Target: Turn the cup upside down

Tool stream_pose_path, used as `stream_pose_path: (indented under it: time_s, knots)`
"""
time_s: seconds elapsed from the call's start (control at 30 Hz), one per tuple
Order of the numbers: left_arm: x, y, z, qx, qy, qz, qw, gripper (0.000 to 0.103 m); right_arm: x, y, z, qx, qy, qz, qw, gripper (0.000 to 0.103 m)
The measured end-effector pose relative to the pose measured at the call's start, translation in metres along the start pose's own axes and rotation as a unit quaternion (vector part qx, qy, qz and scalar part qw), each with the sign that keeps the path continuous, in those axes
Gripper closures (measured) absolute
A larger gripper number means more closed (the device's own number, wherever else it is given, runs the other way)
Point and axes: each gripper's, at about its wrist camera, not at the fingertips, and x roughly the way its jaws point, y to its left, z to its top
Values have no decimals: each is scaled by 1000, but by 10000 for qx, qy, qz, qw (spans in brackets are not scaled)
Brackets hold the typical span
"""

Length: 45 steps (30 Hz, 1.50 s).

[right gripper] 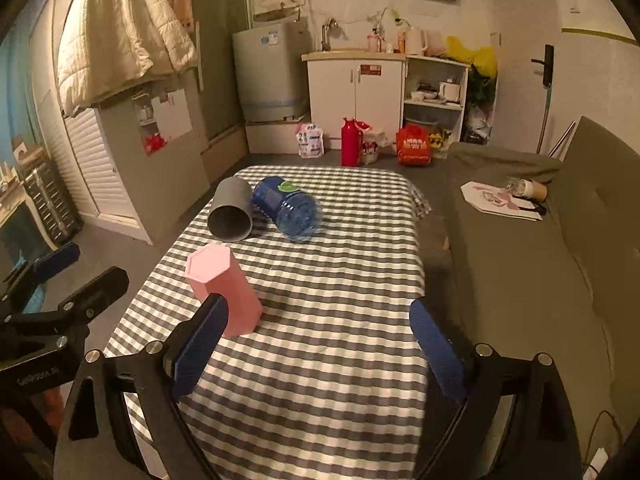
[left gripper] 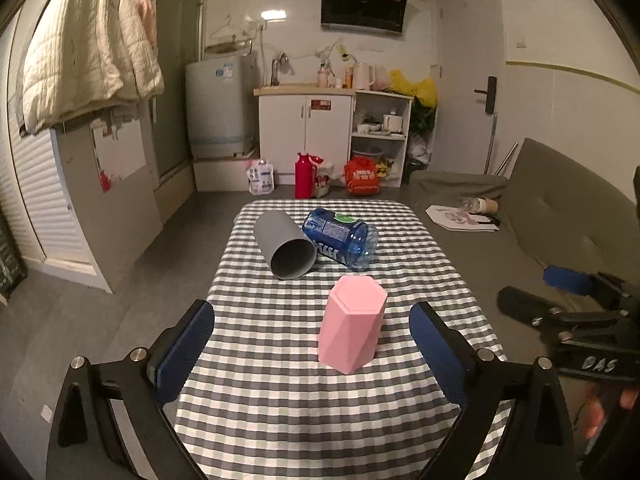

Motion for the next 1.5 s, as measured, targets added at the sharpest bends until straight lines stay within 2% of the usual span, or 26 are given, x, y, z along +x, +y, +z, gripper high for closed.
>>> stream_pose_path:
  time_s: [0.1, 0.27, 0.5, 0.83, 1.5]
  knots:
    - [-5, 4, -3, -145, 18, 16, 9999, 0, -15, -6, -3, 51, -204, -8, 9998, 0]
    - [-10, 8, -7, -308, 68, 113, 9994, 0, -28, -7, -7, 11, -558, -76, 9984, 0]
    - [-9, 2, -11, -15, -42, 261, 9996, 0, -17, -5, -8, 61, -497, -158, 9986, 0]
    - [-2, 15, -9, -307, -1, 202, 9993, 0, -7, 7, -10, -129, -435, -238, 9987, 0]
    - [-3, 27, -14, -500, 103, 279, 9983, 0, -7, 13, -7, -138, -371, -259, 9989, 0]
